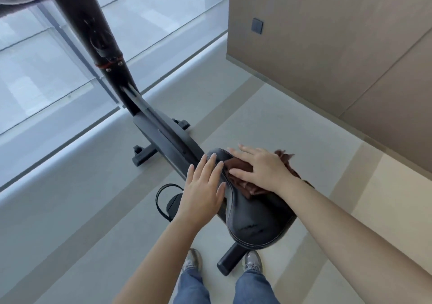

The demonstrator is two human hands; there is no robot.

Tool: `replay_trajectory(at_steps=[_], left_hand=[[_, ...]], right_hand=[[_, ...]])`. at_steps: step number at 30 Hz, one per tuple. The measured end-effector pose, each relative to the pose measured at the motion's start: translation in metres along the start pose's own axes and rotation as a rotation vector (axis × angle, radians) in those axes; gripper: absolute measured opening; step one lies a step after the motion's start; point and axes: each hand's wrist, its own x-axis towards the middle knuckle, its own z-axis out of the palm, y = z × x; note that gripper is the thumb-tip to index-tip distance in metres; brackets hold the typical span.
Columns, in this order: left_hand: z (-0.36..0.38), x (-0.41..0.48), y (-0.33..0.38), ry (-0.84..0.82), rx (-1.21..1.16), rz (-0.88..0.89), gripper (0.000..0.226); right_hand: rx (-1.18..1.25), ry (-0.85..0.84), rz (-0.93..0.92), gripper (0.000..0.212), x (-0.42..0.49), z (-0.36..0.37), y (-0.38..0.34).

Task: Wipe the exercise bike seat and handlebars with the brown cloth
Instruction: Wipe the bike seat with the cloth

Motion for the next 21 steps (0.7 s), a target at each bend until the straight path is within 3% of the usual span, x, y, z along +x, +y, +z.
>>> replay_trajectory(at_steps=[3, 7, 12, 18, 21], left_hand=[[-0.004, 0.007, -0.018, -0.038, 0.037, 0.093, 0.048], [-0.004, 0.018, -0.028, -0.099, 0.037, 0.217, 0.048], [-0.002, 0.026, -0.021, -0.124, 0.024, 0.357, 0.047], [0.002, 0.032, -0.022, -0.119, 0.034, 0.450, 0.047], [0.006, 0.033, -0.021, -0.114, 0.020, 0.460, 0.046]], right_hand=[[0.004, 0.019, -0.018, 0.056, -0.008, -0.002, 0.003], [-0.066, 0.163, -0.006, 0.050, -0.055, 0.000, 0.004], [-0.070, 0.326, 0.211, 0.053, -0.105, 0.024, -0.022], [-0.049, 0.234, 0.495, 0.064, -0.058, 0.018, -0.008], [-0.057, 0.266, 0.572, 0.062, -0.050, 0.022, -0.005]])
